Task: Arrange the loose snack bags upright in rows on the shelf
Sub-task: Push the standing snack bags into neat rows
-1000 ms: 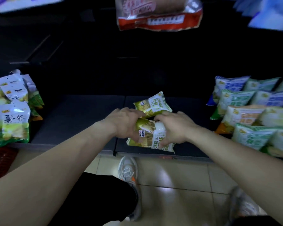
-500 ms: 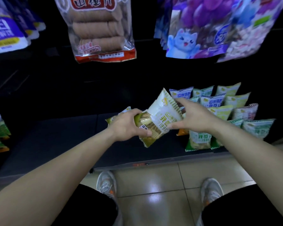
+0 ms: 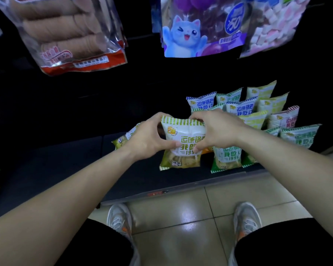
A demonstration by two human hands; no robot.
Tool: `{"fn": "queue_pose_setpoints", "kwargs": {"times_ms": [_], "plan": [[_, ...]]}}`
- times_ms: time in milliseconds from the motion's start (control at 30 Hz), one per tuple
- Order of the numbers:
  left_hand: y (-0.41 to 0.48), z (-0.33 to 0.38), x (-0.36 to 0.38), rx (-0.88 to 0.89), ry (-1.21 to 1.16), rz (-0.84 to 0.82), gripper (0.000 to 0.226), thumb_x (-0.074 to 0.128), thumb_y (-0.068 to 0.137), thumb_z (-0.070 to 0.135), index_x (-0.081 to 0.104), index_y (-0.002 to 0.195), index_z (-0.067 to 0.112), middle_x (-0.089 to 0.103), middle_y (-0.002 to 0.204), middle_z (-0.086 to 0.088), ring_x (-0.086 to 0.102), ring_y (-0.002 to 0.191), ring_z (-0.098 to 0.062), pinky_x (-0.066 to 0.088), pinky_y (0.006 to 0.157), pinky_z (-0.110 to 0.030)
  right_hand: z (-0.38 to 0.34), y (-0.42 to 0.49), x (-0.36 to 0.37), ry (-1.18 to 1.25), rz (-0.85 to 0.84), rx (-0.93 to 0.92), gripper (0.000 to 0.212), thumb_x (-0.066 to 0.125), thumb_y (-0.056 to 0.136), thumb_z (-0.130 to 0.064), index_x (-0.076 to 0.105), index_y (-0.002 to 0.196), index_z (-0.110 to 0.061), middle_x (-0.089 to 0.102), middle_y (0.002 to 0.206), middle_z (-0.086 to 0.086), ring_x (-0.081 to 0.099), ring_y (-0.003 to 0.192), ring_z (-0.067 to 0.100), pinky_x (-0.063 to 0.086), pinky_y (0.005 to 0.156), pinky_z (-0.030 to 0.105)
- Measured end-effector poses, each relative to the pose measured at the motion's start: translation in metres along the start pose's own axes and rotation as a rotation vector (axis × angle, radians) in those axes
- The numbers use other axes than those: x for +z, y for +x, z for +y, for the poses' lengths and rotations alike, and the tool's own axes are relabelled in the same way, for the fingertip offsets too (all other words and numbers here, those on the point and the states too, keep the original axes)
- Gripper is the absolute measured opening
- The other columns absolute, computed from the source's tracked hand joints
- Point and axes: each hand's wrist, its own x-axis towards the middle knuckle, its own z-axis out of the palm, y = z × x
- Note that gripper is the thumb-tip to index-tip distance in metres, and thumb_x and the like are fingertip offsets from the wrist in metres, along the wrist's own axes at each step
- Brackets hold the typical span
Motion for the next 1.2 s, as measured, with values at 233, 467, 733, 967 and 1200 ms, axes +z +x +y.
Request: {"fn": "queue_pose_setpoints", "kwargs": {"times_ms": [233,467,733,967,1200], "plan": [[0.023,0.003,0.007,0.056,0.326,-0.079,0.078,0.089,0.060,0.046,0.054,0.129,0.033,0.059,0.110,0.015,0.057,0.098,-0.005,0.049,0.083,-0.025,0.017,0.011,0.009,-0.030,0.003,-0.015,0.097,0.087,0.054,-0.061,0.044,0.138,-0.042,0.063,0.124,-0.009,0.056,0.113,0.018,0.038,0.072,0.034],[0.052,-0.019,0.010,-0.105,0.325,0.011,0.070,0.090,0.060,0.045,0.062,0.120,0.024,0.064,0.097,0.010,0.063,0.083,-0.008,0.055,0.072,-0.030,0.040,0.028,0.024,0.136,0.115,0.056,0.090,0.079,0.074,-0.052,0.032,0.148,-0.035,0.046,0.143,-0.003,0.053,0.123,0.023,0.049,0.086,0.040],[0.137,-0.089,0.022,-0.302,0.316,0.146,0.085,0.088,0.068,0.040,0.050,0.140,0.019,0.062,0.127,-0.009,0.060,0.110,-0.026,0.048,0.079,-0.029,0.082,0.046,0.042,0.185,-0.005,0.229,0.074,0.072,0.083,-0.051,0.039,0.146,-0.028,0.048,0.142,0.002,0.055,0.119,0.028,0.048,0.097,0.048],[0.207,-0.136,0.055,-0.346,0.261,0.156,0.082,0.088,0.070,0.030,0.048,0.141,0.020,0.052,0.138,-0.012,0.054,0.121,-0.031,0.048,0.090,-0.036,0.103,0.055,0.064,0.155,-0.087,0.300,0.069,0.070,0.084,-0.051,0.043,0.144,-0.027,0.047,0.140,0.001,0.054,0.118,0.023,0.051,0.092,0.045],[0.236,-0.151,0.069,-0.313,0.189,0.207,0.069,0.084,0.077,0.020,0.048,0.137,0.021,0.040,0.141,-0.012,0.054,0.103,-0.025,0.043,0.080,-0.029,0.102,0.065,0.077,0.110,-0.148,0.320,0.070,0.070,0.081,-0.054,0.043,0.141,-0.031,0.047,0.137,-0.004,0.055,0.120,0.021,0.052,0.088,0.042]]}}
